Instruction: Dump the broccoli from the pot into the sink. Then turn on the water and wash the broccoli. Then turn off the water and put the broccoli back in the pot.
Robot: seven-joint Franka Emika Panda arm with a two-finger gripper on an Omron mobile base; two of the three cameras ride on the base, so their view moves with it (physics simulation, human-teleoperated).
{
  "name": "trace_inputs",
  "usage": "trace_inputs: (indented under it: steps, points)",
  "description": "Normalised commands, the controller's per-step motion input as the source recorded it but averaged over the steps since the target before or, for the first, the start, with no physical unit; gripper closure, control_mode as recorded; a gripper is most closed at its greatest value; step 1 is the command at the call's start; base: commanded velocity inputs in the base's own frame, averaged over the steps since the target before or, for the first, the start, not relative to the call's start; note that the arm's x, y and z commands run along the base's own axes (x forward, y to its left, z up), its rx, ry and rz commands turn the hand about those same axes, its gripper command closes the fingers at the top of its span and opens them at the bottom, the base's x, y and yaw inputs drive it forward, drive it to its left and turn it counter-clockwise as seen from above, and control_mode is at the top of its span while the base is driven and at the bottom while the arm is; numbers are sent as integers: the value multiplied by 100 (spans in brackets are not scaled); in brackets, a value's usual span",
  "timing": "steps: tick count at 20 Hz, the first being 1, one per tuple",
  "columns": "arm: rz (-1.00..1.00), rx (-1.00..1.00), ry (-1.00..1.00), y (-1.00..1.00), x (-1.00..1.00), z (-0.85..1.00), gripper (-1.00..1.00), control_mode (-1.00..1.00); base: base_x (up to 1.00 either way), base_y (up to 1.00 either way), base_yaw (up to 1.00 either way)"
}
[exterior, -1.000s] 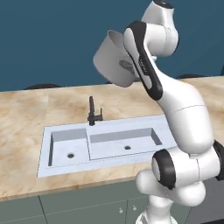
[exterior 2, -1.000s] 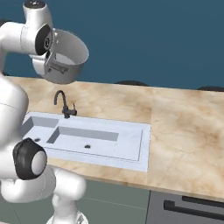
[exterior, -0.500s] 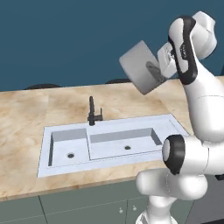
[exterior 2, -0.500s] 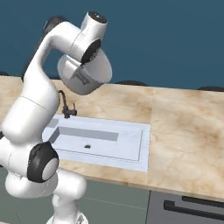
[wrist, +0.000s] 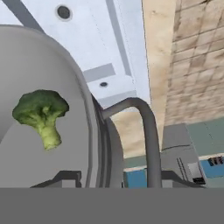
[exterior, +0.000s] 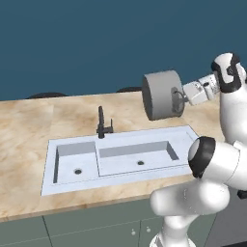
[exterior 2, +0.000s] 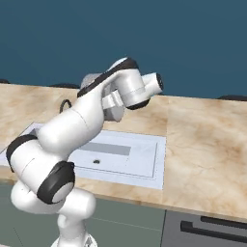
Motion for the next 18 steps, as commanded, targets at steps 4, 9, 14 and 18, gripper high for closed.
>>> trace_inputs:
  steps: [4,9,14,18]
  points:
    - [0,38,6,-6,31,-54,100,-100,0,0,0]
    - [0,30,4,-7,15,-12,100,-100,0,0,0]
    - [0,24,10,-13,10,-13,100,-100,0,0,0]
    - [0,21,15,-8,21,-32,100,-100,0,0,0]
